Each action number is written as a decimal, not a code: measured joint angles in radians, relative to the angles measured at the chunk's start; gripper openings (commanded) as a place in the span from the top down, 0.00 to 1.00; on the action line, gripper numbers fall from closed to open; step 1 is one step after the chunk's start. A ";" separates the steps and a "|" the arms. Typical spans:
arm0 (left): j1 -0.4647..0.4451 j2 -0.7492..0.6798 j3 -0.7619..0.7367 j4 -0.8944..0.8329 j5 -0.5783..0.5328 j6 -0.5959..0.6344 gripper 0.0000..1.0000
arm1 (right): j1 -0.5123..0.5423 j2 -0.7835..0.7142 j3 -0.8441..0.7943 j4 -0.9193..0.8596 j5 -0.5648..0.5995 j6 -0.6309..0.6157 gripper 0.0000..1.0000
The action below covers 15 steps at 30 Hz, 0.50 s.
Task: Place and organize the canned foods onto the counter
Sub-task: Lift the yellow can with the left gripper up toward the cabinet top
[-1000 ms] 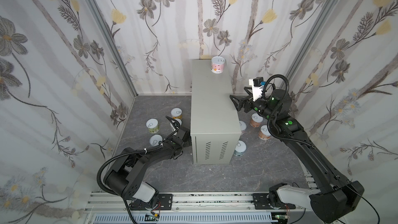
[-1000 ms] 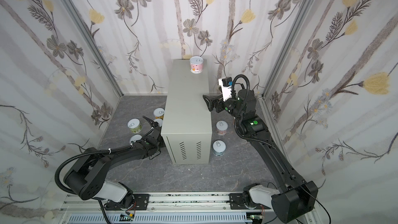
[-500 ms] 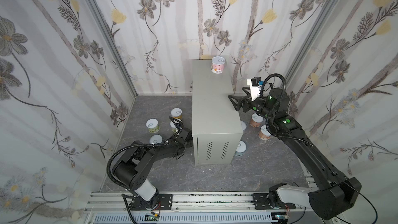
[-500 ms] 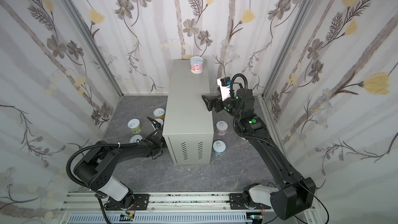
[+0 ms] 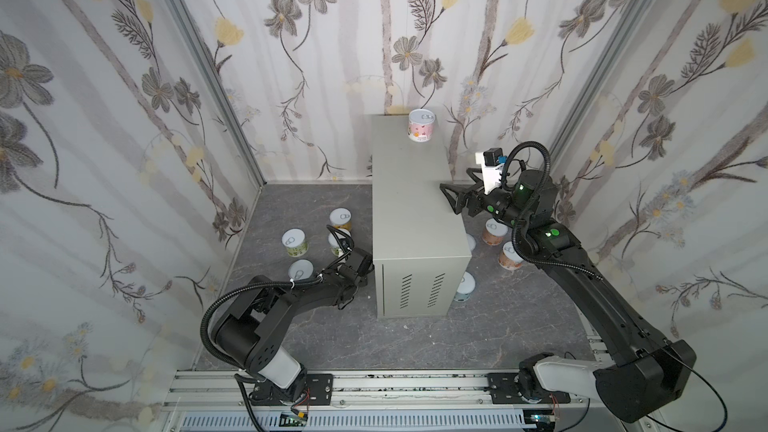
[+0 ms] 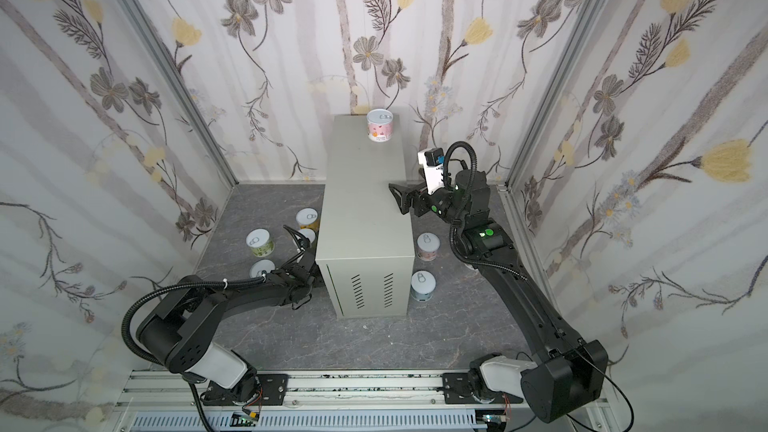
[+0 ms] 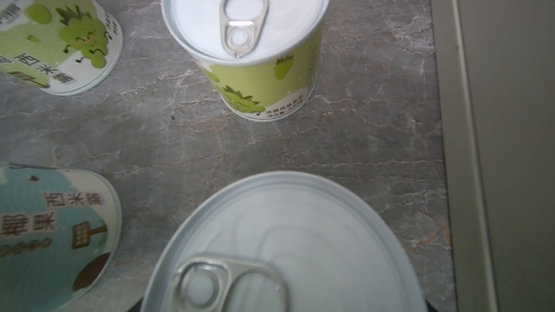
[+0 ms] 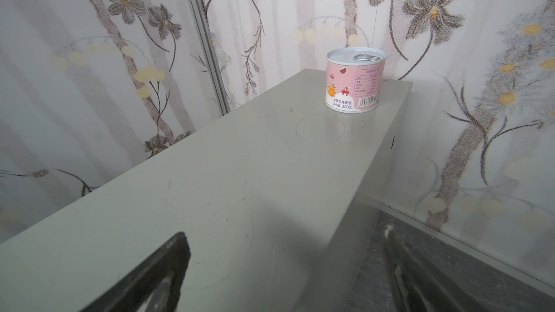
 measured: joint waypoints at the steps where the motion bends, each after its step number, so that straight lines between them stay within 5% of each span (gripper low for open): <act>1: 0.000 -0.016 0.000 -0.011 -0.003 0.001 0.32 | 0.000 0.000 -0.001 0.000 -0.001 0.001 0.00; 7: 0.005 -0.163 0.035 -0.106 -0.021 0.027 0.32 | 0.000 -0.027 -0.066 0.035 -0.019 0.051 0.00; 15: 0.072 -0.357 0.265 -0.244 -0.047 0.136 0.32 | 0.000 -0.064 -0.174 0.136 -0.027 0.185 0.00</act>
